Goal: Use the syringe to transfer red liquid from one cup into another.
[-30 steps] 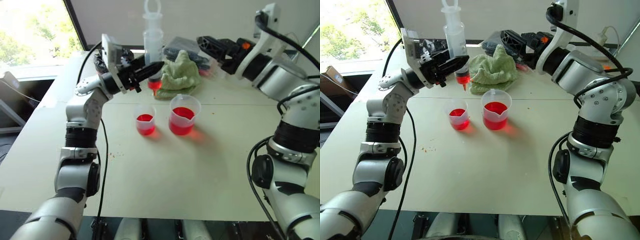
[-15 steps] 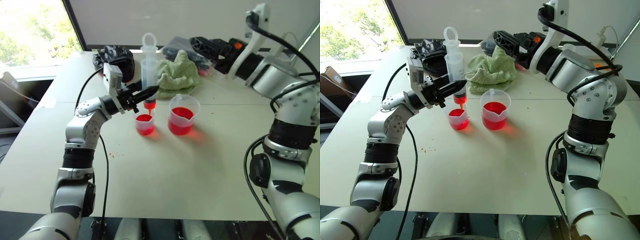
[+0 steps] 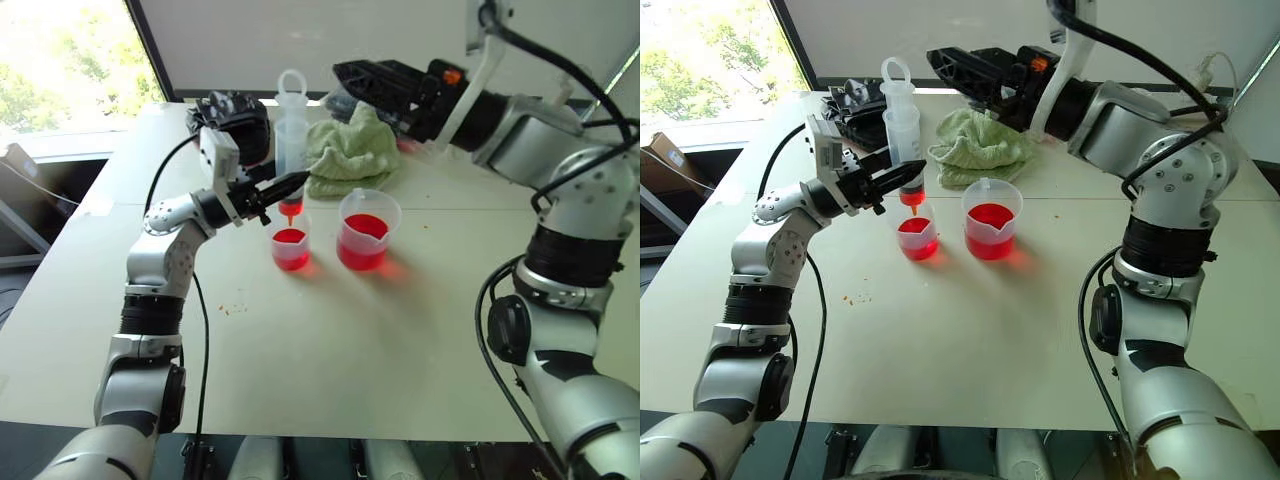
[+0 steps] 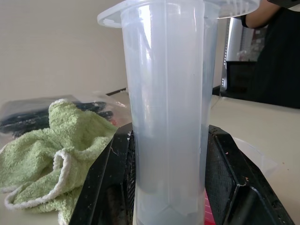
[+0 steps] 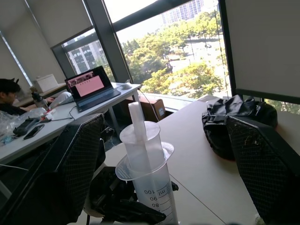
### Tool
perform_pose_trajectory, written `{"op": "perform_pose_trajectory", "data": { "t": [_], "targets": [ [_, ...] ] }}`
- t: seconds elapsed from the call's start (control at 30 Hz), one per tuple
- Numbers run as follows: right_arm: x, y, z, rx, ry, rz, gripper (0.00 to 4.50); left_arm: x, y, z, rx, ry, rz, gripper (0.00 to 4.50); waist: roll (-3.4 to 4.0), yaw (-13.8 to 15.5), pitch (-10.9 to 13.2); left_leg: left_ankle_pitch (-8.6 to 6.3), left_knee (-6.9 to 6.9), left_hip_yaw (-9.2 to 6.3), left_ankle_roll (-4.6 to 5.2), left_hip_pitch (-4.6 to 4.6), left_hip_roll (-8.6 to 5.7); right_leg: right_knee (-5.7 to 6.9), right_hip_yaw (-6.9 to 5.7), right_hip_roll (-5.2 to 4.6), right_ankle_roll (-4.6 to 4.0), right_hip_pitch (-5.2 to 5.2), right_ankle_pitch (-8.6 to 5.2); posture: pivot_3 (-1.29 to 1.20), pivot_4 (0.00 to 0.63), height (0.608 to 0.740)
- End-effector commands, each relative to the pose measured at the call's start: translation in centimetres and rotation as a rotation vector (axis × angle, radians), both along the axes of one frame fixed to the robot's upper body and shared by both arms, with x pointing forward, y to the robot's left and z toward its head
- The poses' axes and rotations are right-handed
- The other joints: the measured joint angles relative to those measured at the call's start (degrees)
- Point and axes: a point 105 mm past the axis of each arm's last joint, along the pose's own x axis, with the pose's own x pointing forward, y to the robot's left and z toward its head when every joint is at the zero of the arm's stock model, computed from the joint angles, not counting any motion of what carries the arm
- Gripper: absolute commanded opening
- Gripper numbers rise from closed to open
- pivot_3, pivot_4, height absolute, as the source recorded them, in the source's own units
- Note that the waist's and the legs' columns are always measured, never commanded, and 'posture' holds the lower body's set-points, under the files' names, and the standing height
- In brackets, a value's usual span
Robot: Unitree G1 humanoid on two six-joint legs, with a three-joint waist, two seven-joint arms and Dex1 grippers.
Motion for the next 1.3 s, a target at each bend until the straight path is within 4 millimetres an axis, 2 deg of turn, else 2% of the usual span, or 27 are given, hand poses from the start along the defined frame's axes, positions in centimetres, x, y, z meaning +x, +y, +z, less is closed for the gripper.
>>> {"op": "perform_pose_trajectory", "data": {
  "t": [0.03, 0.27, 0.47, 0.87, 0.97, 1.0, 1.03, 1.2, 1.3],
  "targets": [
    [-0.2, 1.6, 0.8, -0.033, -0.042, 0.009, 4.31, -0.2, 0.2, 1.0, 0.002, -0.048, 0.003, 1.37, 0.00, -0.03, 0.00, 0.00, 0.00, 0.00, 0.00, 0.00, 0.00, 0.00, 0.00, 0.00, 0.00, 0.00, 0.00, 0.00, 0.150, 0.711],
    [0.8, 3.8, 1.5, -0.051, -0.054, 0.012, 4.31, -0.3, -0.1, 0.8, 0.004, -0.044, 0.000, 1.37, 0.00, -0.06, 0.00, 0.00, 0.00, 0.00, 0.00, 0.00, 0.00, 0.00, -0.01, 0.00, 0.00, 0.00, 0.00, 0.00, 0.150, 0.711],
    [2.0, 4.5, 1.8, -0.063, -0.057, 0.002, 4.31, -0.5, -0.1, 0.6, 0.005, -0.039, -0.001, 1.37, 0.00, -0.15, 0.00, 0.00, 0.00, -0.01, 0.00, 0.00, 0.00, 0.00, -0.03, 0.00, 0.00, 0.00, 0.00, 0.00, 0.150, 0.711],
    [2.5, 6.2, 1.6, -0.093, -0.043, 0.036, 4.31, -0.6, 0.0, 0.3, 0.006, -0.035, 0.015, 1.37, 0.00, -1.48, 0.00, 0.01, -0.02, -0.04, -0.02, 0.00, 0.00, 0.01, -0.06, 0.00, 0.00, 0.00, 0.00, 0.00, 0.150, 0.711],
    [2.4, 6.6, 1.5, -0.093, -0.040, 0.047, 3.52, -0.6, 0.1, 0.3, 0.005, -0.036, 0.019, 1.37, 0.00, -1.49, 0.00, 0.01, -0.02, -0.04, -0.02, 0.00, 0.00, 0.01, -0.07, 0.00, 0.00, 0.00, 0.00, 0.00, 0.150, 0.711],
    [2.4, 6.7, 1.5, -0.093, -0.039, 0.048, 3.11, -0.5, 0.1, 0.3, 0.005, -0.037, 0.020, 1.37, 0.00, -1.49, 0.00, 0.01, -0.03, -0.04, -0.02, 0.00, 0.00, 0.01, -0.07, 0.00, 0.00, 0.00, 0.00, 0.00, 0.150, 0.711],
    [2.4, 6.8, 1.5, -0.094, -0.037, 0.051, 2.43, -0.5, 0.2, 0.4, 0.005, -0.037, 0.022, 1.37, 0.00, -1.47, 0.00, 0.01, -0.03, -0.04, -0.02, 0.00, 0.00, 0.01, -0.07, 0.00, 0.00, 0.00, 0.00, 0.00, 0.150, 0.711],
    [2.3, 7.2, 1.3, -0.098, -0.028, 0.068, 0.03, -0.5, 0.3, 0.5, 0.005, -0.041, 0.028, 1.37, 0.00, -1.40, 0.00, 0.01, -0.02, -0.04, -0.02, 0.00, 0.00, 0.01, -0.07, -0.01, 0.00, 0.00, 0.00, 0.00, 0.150, 0.711],
    [2.3, 7.8, 0.8, -0.111, -0.015, 0.081, 0.03, -0.4, 0.6, 0.7, 0.005, -0.045, 0.038, 1.37, 0.00, -1.46, 0.00, 0.01, -0.02, -0.05, -0.02, 0.00, 0.00, 0.01, -0.07, -0.01, 0.00, 0.00, 0.00, 0.00, 0.150, 0.711]
  ]
}}
